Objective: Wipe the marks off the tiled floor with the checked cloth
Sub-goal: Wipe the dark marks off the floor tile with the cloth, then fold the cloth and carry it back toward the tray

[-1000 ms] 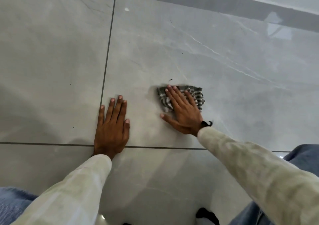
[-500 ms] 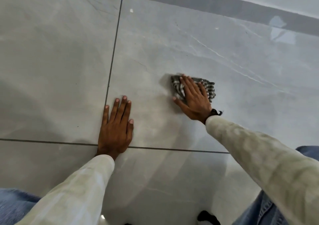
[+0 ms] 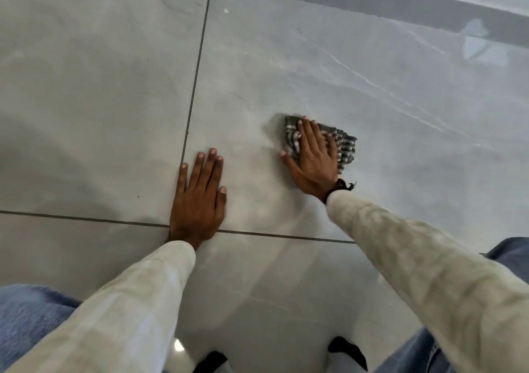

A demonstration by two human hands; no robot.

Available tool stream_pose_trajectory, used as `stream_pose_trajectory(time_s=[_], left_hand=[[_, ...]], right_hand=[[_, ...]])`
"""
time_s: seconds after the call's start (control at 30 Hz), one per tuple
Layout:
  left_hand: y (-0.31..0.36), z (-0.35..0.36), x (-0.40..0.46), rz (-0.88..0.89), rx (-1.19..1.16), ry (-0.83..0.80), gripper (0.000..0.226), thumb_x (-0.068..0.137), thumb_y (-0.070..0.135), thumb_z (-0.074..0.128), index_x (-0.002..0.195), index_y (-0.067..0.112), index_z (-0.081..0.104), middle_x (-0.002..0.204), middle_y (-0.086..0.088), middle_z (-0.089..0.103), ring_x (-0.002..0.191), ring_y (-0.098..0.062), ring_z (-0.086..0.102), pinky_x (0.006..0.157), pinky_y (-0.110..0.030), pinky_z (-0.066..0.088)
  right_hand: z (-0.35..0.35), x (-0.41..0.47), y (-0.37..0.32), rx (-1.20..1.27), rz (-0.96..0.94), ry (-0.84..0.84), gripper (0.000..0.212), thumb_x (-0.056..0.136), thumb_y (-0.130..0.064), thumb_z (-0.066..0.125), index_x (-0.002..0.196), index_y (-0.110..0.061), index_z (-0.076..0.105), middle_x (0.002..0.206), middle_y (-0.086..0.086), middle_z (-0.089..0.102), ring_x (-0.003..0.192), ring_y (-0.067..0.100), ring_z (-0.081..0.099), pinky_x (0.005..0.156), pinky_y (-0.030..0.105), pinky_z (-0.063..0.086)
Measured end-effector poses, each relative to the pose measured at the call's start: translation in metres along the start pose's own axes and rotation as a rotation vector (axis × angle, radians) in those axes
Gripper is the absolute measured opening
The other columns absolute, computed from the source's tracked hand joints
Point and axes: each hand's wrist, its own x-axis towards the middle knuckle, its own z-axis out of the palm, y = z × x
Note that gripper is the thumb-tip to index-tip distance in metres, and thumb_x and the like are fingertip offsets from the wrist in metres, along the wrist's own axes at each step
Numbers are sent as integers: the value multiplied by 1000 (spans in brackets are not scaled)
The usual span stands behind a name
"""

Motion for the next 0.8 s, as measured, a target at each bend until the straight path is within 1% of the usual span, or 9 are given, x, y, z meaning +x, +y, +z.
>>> stream_pose_trajectory(time_s=[0.17,0.27,0.4,0.47,0.53,0.63,0.7,0.73,0.8], left_hand=[[1,-7,0,2,3,-5,70,107,32,34,173,16,13,184,-4,10,171,-25,10,137,-57,15],[4,-12,-1,-18,2,-25,69,108,32,33,173,16,15,184,-4,12,171,-25,13,137,-57,16],[11,-37,0,-41,-2,-183,70,108,31,35,172,11,16,183,-10,9,170,-31,11,137,-59,13],[18,-67,6,-92,-60,-369,72,107,31,41,172,11,16,183,-11,3,171,-32,8,137,-55,12],[38,-116,3,-299,-307,-515,65,108,29,47,168,11,31,181,-12,20,167,-30,24,135,-47,21],[76,-207,-19,-485,-671,-408,43,108,27,51,147,13,64,151,-17,67,139,-32,64,119,-42,48],[100,-276,-41,-497,-775,-316,36,108,26,53,134,10,72,133,-16,78,124,-31,73,109,-43,56],[111,-309,-49,-522,-834,-273,35,108,26,54,131,10,74,128,-14,80,118,-29,75,105,-42,57],[130,-392,-64,-596,-955,-217,31,107,28,56,125,13,77,112,-6,83,97,-14,78,91,-33,59]], right_hand=[[4,-63,-14,-41,-291,-40,74,104,-52,48,167,-18,30,177,0,26,165,17,21,132,51,22],[1,-103,-7,-30,-305,-38,65,100,-26,60,161,-13,43,171,4,40,159,23,37,124,51,37],[-15,-123,-32,154,-94,-152,52,89,-5,66,141,-7,66,147,15,67,137,36,62,107,51,52],[-50,-115,-50,409,144,-346,35,97,-13,60,130,-9,71,133,18,74,125,40,66,100,44,52],[-96,-113,-69,754,428,-469,27,102,-26,60,112,-7,76,116,20,79,112,38,71,96,42,55],[-178,-122,-102,1116,641,-512,32,104,-36,62,89,-10,73,88,11,74,81,29,70,78,33,55],[-252,-133,-125,1231,691,-559,26,104,-30,62,91,-10,71,86,13,71,72,27,67,71,31,56],[-287,-138,-136,1293,701,-590,23,104,-26,62,99,-6,72,92,17,71,77,30,68,75,34,58],[-372,-154,-160,1420,714,-665,42,104,-33,64,125,2,71,109,23,69,98,35,67,96,45,56]])
